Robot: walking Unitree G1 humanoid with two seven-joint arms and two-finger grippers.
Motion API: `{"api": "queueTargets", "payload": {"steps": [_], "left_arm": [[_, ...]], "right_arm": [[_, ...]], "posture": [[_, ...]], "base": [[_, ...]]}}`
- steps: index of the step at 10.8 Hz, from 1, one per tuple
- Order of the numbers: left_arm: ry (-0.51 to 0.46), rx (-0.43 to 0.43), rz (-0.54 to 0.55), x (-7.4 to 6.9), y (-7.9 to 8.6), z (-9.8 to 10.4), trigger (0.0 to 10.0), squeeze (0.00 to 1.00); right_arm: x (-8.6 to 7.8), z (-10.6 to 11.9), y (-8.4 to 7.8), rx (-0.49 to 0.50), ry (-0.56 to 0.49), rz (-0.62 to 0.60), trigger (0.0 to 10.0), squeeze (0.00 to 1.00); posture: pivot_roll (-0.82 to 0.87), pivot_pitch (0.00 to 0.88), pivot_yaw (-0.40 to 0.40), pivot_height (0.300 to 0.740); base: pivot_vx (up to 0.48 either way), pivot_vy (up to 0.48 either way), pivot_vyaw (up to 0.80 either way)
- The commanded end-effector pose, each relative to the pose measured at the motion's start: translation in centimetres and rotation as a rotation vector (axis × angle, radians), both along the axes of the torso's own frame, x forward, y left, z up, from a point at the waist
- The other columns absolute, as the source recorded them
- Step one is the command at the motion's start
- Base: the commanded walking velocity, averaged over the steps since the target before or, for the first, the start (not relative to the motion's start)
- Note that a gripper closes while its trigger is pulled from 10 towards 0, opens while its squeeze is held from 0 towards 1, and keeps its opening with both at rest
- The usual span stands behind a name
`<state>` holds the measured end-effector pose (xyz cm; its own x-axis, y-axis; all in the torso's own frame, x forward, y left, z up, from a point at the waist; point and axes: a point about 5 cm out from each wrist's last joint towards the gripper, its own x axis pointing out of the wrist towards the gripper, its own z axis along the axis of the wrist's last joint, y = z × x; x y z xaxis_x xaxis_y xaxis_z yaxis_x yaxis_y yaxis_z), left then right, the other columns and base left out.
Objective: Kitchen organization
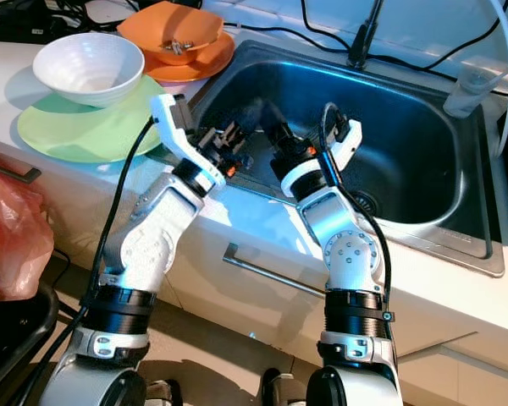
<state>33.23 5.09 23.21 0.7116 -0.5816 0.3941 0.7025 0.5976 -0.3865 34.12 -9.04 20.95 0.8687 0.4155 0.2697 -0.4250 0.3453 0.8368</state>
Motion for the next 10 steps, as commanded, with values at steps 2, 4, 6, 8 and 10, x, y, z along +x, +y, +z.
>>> {"api": "queueTargets", "payload": {"steps": [2, 4, 6, 8, 10], "left_arm": [[-0.065, 0.055, -0.029, -0.6, -0.7, 0.3, 0.0, 0.00], [-0.094, 0.066, -0.008, -0.5, -0.4, 0.6, 0.0, 0.00], [-0.113, 0.079, 0.015, -0.2, 0.2, 0.6, 0.0, 0.00], [-0.121, 0.082, 0.027, -0.1, 0.5, 0.6, 0.0, 0.00], [-0.128, 0.082, 0.025, -0.3, 0.4, 0.6, 0.0, 0.00]], "right_arm": [[-0.2, 0.9, 0.3, 0.028, -0.024, 0.004, 10.0, 0.00], [-0.1, 0.9, 0.1, 0.025, -0.021, -0.002, 10.0, 0.00], [-0.1, 0.9, 0.0, 0.024, -0.020, -0.013, 0.0, 0.00], [-0.1, 0.9, -0.1, 0.026, -0.019, -0.018, 0.0, 0.00], [0.0, 0.9, -0.2, 0.022, -0.018, -0.026, 0.0, 0.00]], "posture": [[-0.12, 0.155, -0.038, 0.740], [-0.12, 0.154, -0.039, 0.740], [-0.12, 0.154, -0.040, 0.740], [-0.12, 0.155, -0.040, 0.740], [-0.12, 0.155, -0.041, 0.740]], "base": [[0.000, 0.000, 0.00], [0.000, 0.000, 0.00], [0.000, 0.000, 0.00], [0.000, 0.000, 0.00], [0.000, 0.000, 0.00]]}}
